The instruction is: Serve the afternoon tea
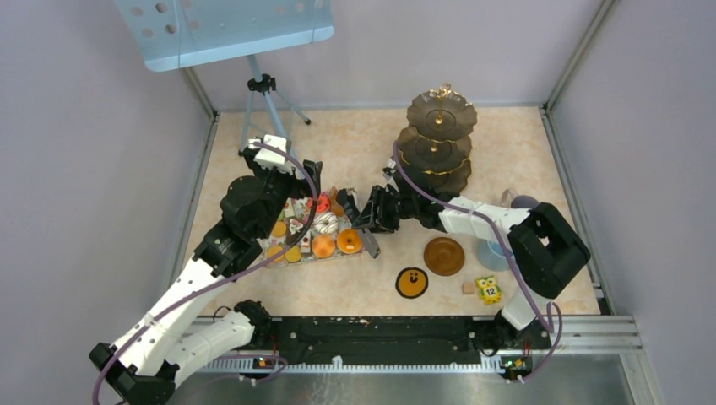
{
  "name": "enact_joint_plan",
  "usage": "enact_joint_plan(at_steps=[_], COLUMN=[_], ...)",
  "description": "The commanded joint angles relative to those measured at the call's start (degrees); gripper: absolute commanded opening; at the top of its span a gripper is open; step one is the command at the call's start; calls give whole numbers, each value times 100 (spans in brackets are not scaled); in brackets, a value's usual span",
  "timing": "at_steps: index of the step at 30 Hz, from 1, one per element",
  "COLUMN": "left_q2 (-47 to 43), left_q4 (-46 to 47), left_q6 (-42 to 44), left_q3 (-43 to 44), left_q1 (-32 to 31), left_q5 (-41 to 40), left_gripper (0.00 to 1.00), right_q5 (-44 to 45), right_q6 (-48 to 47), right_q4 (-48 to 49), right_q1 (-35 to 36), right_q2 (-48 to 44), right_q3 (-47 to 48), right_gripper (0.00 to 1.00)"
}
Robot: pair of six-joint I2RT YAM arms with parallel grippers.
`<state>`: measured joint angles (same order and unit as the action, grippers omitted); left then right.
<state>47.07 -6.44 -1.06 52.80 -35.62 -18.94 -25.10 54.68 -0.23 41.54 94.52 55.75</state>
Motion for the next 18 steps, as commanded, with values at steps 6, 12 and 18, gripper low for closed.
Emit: enact_joint_plan(at_steps=[6,12,18], left_q2=[-36,-63,-71], left_q4=[265,266,266], left_q6=[62,62,62], left_q3=[-50,-46,-54], left_q1=[14,17,14], left_q5=[4,-10,4], left_gripper=[99,99,99], right_q5=[-488,-346,-426], right_q6=[-505,-932,-956], right_q4=[136,-406,-531], right_q1=[-30,-32,-32], right_q2=[430,594,865], right_q3=[393,687,909], right_gripper=[24,37,43])
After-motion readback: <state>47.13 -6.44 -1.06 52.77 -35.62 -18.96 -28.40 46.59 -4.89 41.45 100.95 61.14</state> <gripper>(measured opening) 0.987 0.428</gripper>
